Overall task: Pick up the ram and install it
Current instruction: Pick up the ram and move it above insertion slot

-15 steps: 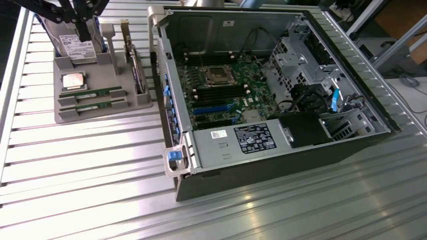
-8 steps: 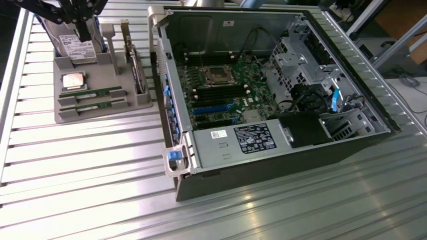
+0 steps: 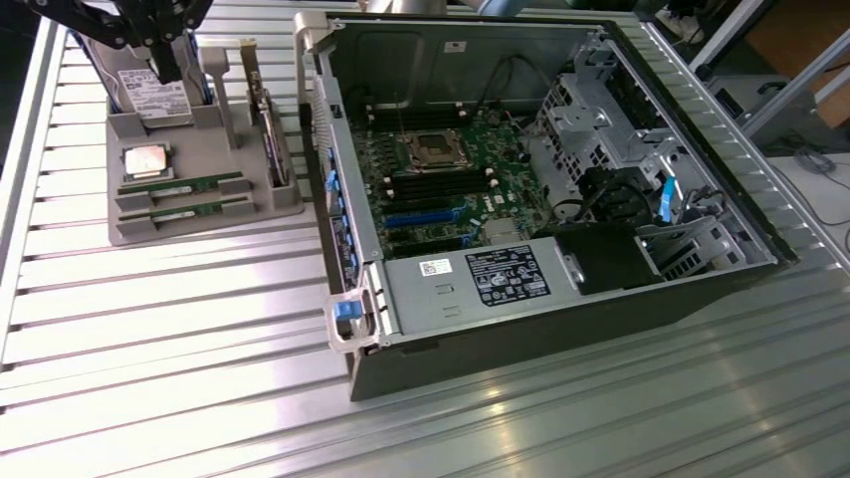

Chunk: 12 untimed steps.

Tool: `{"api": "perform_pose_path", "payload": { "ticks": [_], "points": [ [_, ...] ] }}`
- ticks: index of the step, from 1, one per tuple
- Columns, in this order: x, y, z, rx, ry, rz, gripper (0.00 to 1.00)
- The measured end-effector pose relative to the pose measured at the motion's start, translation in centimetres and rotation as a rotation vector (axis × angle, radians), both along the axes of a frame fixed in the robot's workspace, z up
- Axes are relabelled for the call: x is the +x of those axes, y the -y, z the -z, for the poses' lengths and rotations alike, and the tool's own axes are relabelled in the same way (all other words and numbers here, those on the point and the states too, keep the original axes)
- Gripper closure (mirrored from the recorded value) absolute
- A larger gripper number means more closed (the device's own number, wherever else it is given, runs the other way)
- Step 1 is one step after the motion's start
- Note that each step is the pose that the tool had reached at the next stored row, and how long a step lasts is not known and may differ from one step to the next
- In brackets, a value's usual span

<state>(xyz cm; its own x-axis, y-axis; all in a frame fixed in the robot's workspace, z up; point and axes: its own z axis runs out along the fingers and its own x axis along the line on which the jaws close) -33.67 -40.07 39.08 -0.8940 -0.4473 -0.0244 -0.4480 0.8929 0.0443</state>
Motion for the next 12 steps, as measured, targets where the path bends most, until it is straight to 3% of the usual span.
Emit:
{"api": "perform_pose_path", "payload": {
  "ticks": [12],
  "points": [
    [0.00, 0.00, 0.00, 0.0000, 0.0000, -0.071, 0.89]
  ]
}}
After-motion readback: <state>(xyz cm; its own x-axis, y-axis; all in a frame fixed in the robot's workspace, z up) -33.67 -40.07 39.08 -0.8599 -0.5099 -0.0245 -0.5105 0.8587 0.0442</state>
